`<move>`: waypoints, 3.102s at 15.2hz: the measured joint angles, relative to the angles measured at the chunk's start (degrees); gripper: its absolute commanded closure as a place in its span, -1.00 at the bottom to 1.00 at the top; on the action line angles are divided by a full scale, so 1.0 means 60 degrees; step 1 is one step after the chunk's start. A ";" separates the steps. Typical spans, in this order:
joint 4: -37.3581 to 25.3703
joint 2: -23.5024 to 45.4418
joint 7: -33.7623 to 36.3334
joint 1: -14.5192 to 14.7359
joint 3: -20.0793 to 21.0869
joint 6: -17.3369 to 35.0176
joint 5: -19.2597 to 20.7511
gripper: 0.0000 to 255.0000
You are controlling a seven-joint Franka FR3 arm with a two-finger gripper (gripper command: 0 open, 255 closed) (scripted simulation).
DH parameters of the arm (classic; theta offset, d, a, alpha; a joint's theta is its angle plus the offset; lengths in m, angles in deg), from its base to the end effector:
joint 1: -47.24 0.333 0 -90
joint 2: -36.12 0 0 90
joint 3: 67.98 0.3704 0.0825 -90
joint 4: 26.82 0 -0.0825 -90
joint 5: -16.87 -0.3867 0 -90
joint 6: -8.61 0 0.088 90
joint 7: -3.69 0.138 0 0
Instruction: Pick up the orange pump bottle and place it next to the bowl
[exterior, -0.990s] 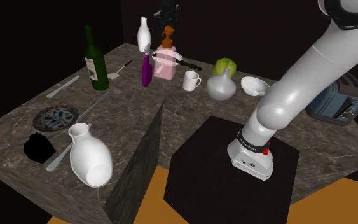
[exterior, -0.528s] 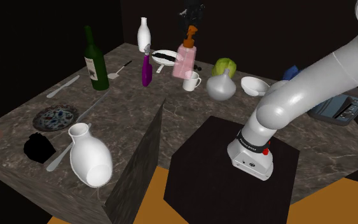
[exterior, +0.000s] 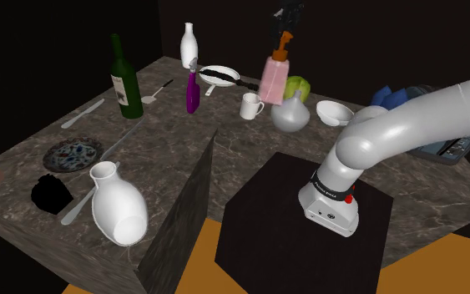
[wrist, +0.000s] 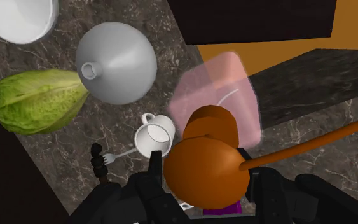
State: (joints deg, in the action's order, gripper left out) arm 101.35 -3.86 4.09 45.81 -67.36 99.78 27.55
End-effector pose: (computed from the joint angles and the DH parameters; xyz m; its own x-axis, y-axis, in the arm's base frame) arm 0.3037 -0.0282 0.6338 0.9984 -0.0194 0.0529 -0.0292 -0.9810 0.1917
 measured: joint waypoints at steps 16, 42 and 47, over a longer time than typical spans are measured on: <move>0.0339 -0.3753 -0.2795 -0.0710 -0.1879 -0.2826 0.1651 1.00; 0.1909 -0.6644 -0.4599 -0.1323 -0.3656 -0.3518 0.3756 1.00; 0.2679 -0.7159 -0.4526 -0.1452 -0.3866 -0.3269 0.3958 1.00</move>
State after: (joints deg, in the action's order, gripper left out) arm 117.42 -46.81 -23.07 37.10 -90.55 80.16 51.30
